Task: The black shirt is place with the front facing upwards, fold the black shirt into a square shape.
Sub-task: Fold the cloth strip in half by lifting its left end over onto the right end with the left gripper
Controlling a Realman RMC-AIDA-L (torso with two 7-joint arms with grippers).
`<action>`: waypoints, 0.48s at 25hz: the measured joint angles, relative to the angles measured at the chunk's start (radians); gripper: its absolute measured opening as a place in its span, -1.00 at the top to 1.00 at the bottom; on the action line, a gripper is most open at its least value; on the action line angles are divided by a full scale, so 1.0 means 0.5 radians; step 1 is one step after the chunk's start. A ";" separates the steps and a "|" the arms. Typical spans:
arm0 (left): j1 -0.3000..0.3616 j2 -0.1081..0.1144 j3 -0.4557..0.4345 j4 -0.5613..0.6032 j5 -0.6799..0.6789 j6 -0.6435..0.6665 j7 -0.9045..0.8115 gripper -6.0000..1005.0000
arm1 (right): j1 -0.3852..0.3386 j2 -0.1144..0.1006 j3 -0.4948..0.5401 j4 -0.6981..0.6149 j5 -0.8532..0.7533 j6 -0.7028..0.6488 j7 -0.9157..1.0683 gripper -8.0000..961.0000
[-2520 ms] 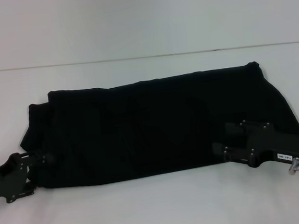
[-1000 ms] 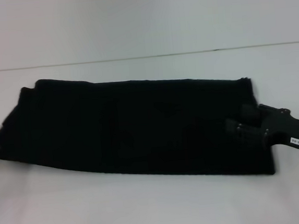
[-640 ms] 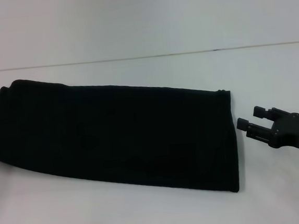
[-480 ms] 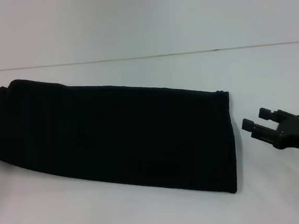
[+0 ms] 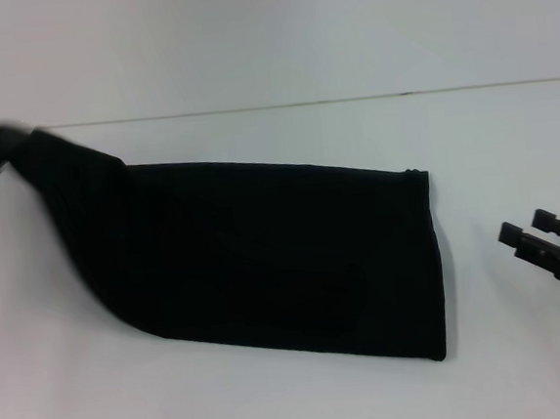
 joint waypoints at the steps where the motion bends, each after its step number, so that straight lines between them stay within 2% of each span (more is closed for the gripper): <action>1: -0.030 -0.015 0.054 0.000 -0.059 0.021 -0.003 0.88 | -0.013 0.000 0.012 0.000 0.000 -0.005 0.000 -0.54; 5: -0.206 -0.125 0.370 0.000 -0.279 0.087 -0.015 0.88 | -0.054 0.007 0.050 0.000 0.000 -0.020 0.001 -0.54; 9: -0.366 -0.275 0.717 -0.001 -0.366 0.068 -0.013 0.88 | -0.089 0.005 0.086 0.000 0.000 -0.057 0.001 -0.54; 11: -0.408 -0.326 0.898 -0.055 -0.402 0.017 0.006 0.87 | -0.107 0.000 0.110 0.000 0.000 -0.073 0.001 -0.54; 12: -0.426 -0.337 1.005 -0.135 -0.455 -0.022 0.035 0.87 | -0.113 -0.001 0.115 0.000 0.000 -0.074 0.001 -0.54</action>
